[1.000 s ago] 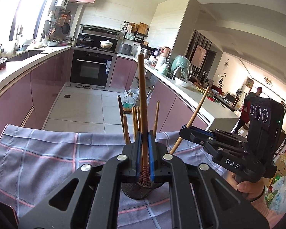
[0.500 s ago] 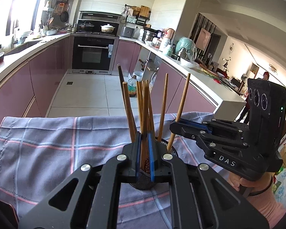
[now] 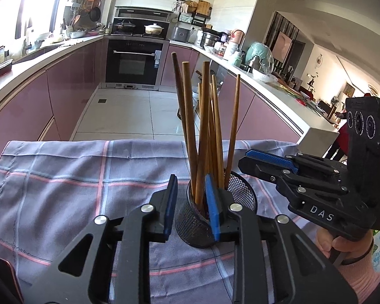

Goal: Organize utensils

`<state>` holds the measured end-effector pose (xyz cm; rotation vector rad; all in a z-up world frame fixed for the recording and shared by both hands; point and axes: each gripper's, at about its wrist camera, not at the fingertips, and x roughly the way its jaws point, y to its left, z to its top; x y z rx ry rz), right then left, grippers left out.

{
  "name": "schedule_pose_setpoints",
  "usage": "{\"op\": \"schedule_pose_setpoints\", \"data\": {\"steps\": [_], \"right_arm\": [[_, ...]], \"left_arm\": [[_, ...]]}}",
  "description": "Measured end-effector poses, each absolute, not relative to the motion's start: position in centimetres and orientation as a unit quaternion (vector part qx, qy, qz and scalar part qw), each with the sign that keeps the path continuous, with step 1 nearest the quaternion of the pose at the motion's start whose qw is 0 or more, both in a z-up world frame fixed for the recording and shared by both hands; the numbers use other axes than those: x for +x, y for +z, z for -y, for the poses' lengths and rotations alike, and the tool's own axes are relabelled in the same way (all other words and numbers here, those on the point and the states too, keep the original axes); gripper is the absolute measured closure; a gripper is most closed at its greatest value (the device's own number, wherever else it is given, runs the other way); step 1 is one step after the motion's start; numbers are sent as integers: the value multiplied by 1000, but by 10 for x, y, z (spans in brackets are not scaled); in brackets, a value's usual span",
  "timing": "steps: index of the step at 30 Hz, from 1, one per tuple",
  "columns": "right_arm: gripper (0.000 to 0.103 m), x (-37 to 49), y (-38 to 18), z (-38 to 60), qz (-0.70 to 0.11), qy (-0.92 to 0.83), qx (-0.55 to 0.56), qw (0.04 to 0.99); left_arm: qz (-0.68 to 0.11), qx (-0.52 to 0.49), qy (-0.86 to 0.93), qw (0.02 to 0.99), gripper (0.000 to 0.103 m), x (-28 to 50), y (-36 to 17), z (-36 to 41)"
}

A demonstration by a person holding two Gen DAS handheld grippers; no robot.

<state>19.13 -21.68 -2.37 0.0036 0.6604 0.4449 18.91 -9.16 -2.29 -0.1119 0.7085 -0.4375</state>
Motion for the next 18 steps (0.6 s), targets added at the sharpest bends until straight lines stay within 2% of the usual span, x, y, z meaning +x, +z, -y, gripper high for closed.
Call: {"op": "schedule_pose_setpoints", "data": {"steps": [2,3,6,8,11,12,13,15,18], "right_arm": [[79,189,-25,217,-318,217,5,923],[77,186,-27,217,-317,217,5,923],[68,180,-29,215,-312,217,7,925],[56,175,-30,214,-306,215,9,927],[53,172,-31,215,-300,214,9,929],[49,170,-32,215,-298,213,8,930],[41,168,-33,215,-294,210,9,932],[39,164,-35,214,-291,210,10,933],[29,157,-39,214,-283,205,15,937]], "left_arm": [[-339,-53,-206,916,70,186,-24,90],[-336,-52,-201,919,64,184,-25,89],[-326,-48,-188,925,54,179,-29,86],[-321,-48,-180,929,48,174,-30,83],[-310,-47,-162,936,33,166,-32,77],[-305,-45,-154,939,31,162,-33,75],[-302,-42,-149,941,29,159,-33,74],[-291,-37,-135,946,17,151,-33,71],[-274,-27,-108,955,6,141,-33,65]]}}
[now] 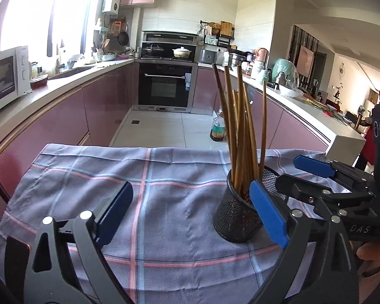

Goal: Organize utensils

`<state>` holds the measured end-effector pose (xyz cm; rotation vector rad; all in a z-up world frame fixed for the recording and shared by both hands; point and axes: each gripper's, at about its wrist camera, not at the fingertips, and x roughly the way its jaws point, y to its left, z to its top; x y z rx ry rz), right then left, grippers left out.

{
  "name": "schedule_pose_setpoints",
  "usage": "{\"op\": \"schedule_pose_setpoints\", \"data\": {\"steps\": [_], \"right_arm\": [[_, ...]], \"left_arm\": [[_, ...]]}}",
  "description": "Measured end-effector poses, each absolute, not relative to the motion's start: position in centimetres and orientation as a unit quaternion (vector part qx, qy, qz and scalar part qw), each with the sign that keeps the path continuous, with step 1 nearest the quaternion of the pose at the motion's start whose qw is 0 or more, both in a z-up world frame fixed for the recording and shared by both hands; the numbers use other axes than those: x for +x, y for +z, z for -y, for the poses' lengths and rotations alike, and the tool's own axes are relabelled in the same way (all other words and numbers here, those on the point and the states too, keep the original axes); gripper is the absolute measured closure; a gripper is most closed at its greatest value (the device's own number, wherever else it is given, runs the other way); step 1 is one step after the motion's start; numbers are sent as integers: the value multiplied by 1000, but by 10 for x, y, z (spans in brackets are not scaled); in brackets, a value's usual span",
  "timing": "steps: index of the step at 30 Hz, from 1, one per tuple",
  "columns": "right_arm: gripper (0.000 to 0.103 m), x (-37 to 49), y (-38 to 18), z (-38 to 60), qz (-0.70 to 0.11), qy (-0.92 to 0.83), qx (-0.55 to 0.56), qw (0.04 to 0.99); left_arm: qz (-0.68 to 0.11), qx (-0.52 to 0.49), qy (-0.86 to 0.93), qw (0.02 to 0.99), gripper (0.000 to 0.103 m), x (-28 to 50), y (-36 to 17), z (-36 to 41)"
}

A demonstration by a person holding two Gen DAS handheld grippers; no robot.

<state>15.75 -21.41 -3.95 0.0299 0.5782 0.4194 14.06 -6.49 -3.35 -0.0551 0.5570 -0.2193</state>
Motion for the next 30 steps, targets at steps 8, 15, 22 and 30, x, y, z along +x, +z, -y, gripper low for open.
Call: {"op": "schedule_pose_setpoints", "data": {"steps": [8,15,22,30], "right_arm": [[7,138,-52,210,-264,199,10,944],[7,124,-57,206,-254,195,7,948],[7,112,-61,204,-250,193,3,949],[7,101,-61,196,-242,200,-3,949]], "left_arm": [[-256,-18,-71,964,6,118,-39,53],[-248,-18,-47,967,6,99,-41,44],[-241,-15,-34,970,6,85,-38,41],[-236,-5,-38,971,6,71,-34,46]]}}
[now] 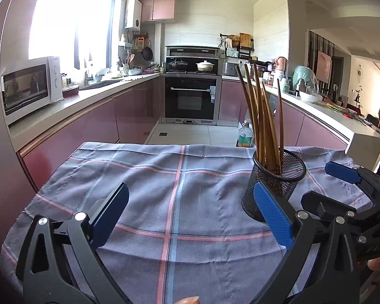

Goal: Organize utensils

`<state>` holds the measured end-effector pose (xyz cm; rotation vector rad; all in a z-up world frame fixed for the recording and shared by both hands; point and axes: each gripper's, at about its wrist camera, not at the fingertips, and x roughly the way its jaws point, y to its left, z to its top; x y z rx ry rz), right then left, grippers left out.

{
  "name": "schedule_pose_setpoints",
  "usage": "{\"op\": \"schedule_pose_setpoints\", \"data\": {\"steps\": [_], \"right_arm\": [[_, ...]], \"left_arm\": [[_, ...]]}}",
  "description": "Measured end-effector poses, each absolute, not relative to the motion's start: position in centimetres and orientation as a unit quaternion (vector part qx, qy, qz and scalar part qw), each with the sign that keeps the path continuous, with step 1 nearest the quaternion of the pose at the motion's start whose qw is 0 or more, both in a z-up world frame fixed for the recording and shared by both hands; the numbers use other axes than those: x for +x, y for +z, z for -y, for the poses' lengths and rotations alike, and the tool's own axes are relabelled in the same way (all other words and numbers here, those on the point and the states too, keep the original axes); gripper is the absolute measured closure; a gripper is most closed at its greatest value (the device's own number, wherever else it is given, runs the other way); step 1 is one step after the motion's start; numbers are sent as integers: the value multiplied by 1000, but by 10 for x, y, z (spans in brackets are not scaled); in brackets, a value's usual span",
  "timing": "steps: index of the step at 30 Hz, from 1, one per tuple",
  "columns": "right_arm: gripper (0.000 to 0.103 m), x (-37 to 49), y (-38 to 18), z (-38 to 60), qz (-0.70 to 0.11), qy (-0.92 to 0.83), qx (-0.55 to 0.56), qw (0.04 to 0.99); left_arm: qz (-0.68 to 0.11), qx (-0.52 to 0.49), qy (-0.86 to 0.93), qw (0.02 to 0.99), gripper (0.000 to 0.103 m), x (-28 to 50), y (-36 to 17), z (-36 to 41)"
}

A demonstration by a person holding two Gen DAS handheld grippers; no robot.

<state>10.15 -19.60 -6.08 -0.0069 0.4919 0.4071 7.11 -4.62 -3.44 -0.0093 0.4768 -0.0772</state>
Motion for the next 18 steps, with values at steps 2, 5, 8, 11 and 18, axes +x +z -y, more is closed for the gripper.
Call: {"op": "schedule_pose_setpoints", "data": {"steps": [2,5,8,11,18], "right_arm": [[7,99,-61,195,-240,201,-1,950],[7,96,-62,195,-239,202,1,950],[7,94,-61,196,-238,202,1,950],[7,92,-61,196,-235,202,2,951],[7,90,-62,196,-235,204,3,950]], "left_arm": [[-235,-2,-39,971,6,68,-34,48],[-233,0,-41,972,6,64,-33,49],[-231,-1,-41,972,6,62,-32,49],[-230,-2,-41,972,6,61,-32,50],[-231,-4,-42,972,6,61,-31,50]]}}
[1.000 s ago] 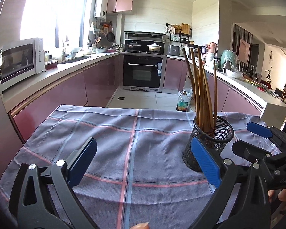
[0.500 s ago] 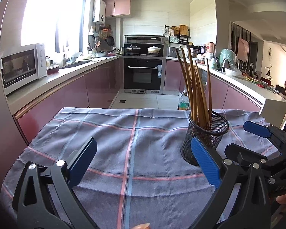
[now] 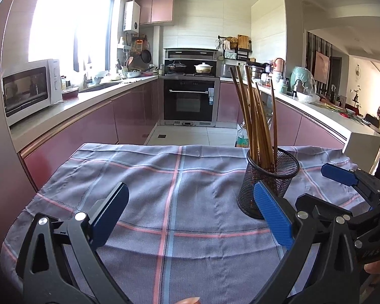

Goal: Organize utensils

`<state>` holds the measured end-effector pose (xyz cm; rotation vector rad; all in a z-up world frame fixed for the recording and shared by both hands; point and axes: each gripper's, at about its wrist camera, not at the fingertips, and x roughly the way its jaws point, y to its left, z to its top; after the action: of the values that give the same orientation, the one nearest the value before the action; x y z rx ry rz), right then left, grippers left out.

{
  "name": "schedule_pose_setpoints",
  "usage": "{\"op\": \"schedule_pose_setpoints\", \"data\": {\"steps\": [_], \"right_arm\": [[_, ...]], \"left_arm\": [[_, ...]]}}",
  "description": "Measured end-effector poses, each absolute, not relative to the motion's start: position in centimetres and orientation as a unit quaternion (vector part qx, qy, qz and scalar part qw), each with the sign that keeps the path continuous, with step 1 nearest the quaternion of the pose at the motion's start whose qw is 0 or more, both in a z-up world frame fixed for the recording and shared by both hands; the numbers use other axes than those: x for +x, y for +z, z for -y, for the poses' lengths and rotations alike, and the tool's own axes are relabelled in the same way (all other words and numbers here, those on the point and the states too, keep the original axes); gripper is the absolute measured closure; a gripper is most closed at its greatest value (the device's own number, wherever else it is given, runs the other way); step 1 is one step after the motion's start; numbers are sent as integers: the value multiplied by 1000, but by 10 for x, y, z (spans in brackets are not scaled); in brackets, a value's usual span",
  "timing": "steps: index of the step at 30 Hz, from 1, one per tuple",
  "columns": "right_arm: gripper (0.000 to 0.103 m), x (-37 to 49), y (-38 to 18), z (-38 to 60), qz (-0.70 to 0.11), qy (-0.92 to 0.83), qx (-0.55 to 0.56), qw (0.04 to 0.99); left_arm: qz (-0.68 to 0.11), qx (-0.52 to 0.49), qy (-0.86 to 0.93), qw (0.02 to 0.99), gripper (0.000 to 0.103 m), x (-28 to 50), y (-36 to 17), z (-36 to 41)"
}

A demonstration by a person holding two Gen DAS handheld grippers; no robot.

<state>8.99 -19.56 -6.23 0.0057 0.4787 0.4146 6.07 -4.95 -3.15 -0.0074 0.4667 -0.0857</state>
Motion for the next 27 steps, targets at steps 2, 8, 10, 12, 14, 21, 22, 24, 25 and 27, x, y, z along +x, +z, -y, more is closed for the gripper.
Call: {"op": "schedule_pose_setpoints", "data": {"steps": [2,8,10,12,14,21,22,24,25,27], "right_arm": [[7,90,-63,195,-236,205,1,950],[7,90,-63,195,-235,206,2,950],[7,90,-62,194,-234,206,1,950],[7,90,-62,194,-235,207,1,950],[7,90,-62,194,-234,207,1,950],[7,89,-61,194,-233,209,2,950],[7,89,-61,194,-234,209,1,950],[7,90,-61,193,-234,208,0,950],[7,90,-62,193,-234,207,0,950],[7,90,-62,193,-234,207,0,950]], "left_arm": [[-231,-2,-42,972,6,61,-32,50],[-231,-2,-42,972,6,61,-32,50],[-231,-2,-42,972,6,61,-32,50],[-230,-3,-42,972,6,60,-32,50],[-231,-4,-42,972,6,61,-31,49],[-231,-5,-41,972,6,57,-32,51],[-231,-5,-41,972,6,57,-32,51],[-231,-5,-41,972,6,57,-32,51],[-231,-5,-41,972,6,57,-32,51],[-231,-5,-39,972,6,57,-32,51]]}}
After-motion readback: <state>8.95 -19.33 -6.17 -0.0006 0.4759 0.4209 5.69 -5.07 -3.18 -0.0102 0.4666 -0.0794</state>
